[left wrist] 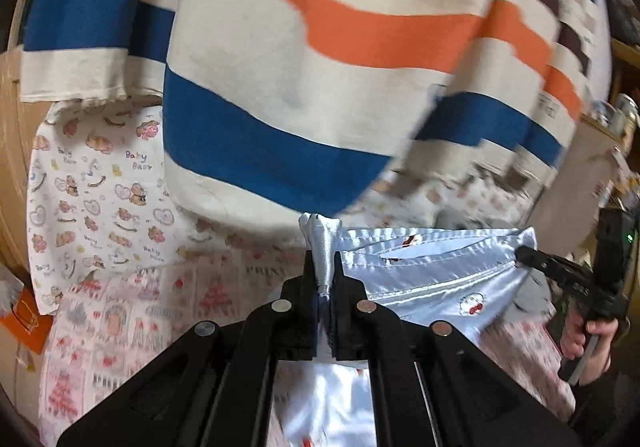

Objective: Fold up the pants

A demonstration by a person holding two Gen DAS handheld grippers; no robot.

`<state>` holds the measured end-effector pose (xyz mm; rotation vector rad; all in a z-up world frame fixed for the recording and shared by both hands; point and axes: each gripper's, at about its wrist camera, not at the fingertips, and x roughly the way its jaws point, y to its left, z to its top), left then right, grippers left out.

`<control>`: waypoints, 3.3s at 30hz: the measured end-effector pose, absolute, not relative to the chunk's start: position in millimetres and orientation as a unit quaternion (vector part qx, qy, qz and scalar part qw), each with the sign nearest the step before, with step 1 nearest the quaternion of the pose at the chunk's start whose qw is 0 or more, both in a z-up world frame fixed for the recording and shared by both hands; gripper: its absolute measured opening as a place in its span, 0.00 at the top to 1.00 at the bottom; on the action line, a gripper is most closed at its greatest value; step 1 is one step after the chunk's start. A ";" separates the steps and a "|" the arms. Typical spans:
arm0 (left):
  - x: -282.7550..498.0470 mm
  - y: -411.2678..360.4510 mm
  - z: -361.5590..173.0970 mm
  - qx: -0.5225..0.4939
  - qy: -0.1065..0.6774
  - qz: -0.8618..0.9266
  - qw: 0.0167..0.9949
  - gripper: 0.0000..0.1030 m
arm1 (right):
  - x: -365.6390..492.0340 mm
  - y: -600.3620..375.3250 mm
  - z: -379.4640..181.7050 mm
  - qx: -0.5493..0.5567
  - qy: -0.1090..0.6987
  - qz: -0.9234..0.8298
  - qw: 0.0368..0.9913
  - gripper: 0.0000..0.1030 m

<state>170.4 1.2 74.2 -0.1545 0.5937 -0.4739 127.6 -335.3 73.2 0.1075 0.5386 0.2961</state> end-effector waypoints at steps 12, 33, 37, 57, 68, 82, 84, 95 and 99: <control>90.7 6.5 27.9 -0.053 0.309 -0.224 0.923 0.97 | 52.5 -322.9 35.9 0.035 0.300 0.161 0.939 0.96; 98.5 -14.2 -30.1 0.004 0.398 -0.177 0.900 0.90 | 90.7 -332.3 -39.8 0.067 0.427 0.111 0.895 0.92; 91.1 -7.4 -17.9 0.003 0.379 -0.168 0.910 0.74 | 85.3 -338.0 -33.7 0.065 0.418 0.092 0.901 0.74; -72.4 10.3 72.6 0.020 0.125 -0.111 0.986 0.31 | -74.7 -316.1 65.2 0.061 0.217 0.128 0.966 0.39; -130.7 -24.6 28.9 0.074 0.110 -0.109 0.985 0.00 | -139.1 -295.1 34.1 0.052 0.158 0.085 0.982 0.12; -126.6 -43.9 -42.5 0.041 0.232 -0.151 0.960 0.10 | -139.3 -283.4 -12.9 0.024 0.174 0.172 0.969 0.14; -126.5 -49.2 -47.4 0.042 0.245 -0.160 0.955 0.23 | -135.5 -278.8 -13.3 0.028 0.179 0.195 0.964 0.27; -108.0 -66.4 -61.7 0.016 0.305 -0.213 0.928 0.79 | -109.9 -251.2 -44.8 0.010 0.256 0.267 0.929 0.61; -106.7 -65.6 -55.6 0.019 0.296 -0.214 0.931 0.86 | -107.6 -250.1 -60.8 0.004 0.291 0.287 0.913 0.61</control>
